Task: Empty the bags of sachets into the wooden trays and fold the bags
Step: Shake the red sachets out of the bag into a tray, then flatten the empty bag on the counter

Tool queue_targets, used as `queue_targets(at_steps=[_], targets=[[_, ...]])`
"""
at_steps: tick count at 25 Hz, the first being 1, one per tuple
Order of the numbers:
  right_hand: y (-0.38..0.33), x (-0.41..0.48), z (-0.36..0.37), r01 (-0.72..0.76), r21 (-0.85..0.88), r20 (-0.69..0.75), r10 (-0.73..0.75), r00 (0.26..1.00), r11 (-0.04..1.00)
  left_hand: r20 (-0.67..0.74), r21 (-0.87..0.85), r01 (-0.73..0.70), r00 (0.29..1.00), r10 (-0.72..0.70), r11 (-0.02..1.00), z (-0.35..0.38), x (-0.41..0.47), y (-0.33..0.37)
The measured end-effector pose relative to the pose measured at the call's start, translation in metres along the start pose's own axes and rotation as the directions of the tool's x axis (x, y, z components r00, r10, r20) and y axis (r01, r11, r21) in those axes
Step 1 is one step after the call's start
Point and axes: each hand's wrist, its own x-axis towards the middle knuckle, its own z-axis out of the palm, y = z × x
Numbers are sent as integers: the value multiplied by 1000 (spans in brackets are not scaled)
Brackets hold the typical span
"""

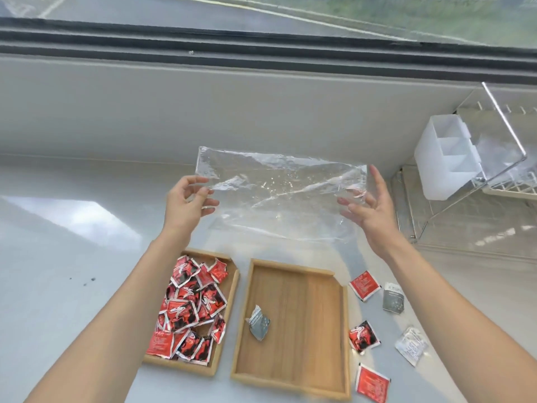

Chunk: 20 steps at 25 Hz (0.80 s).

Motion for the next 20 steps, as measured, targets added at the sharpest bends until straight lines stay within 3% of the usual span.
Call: queue_targets(at_steps=[5,10,14,17,20], targets=[[39,42,9,-59,-67,-121,51,991,996,13,71,54,998,-55,996,19,34,-30],[88,60,8,-133,-488,-96,98,990,863,57,318,196,973,-225,928,37,44,-72],[96,57,8,-137,-647,-15,167,986,750,86,504,189,960,-266,843,43,45,-85],[93,51,14,-52,-783,-42,31,999,620,24,699,14,999,-43,715,53,38,-82],[85,54,27,149,-907,60,-230,971,394,171,797,-265,961,218,542,75,37,-66]])
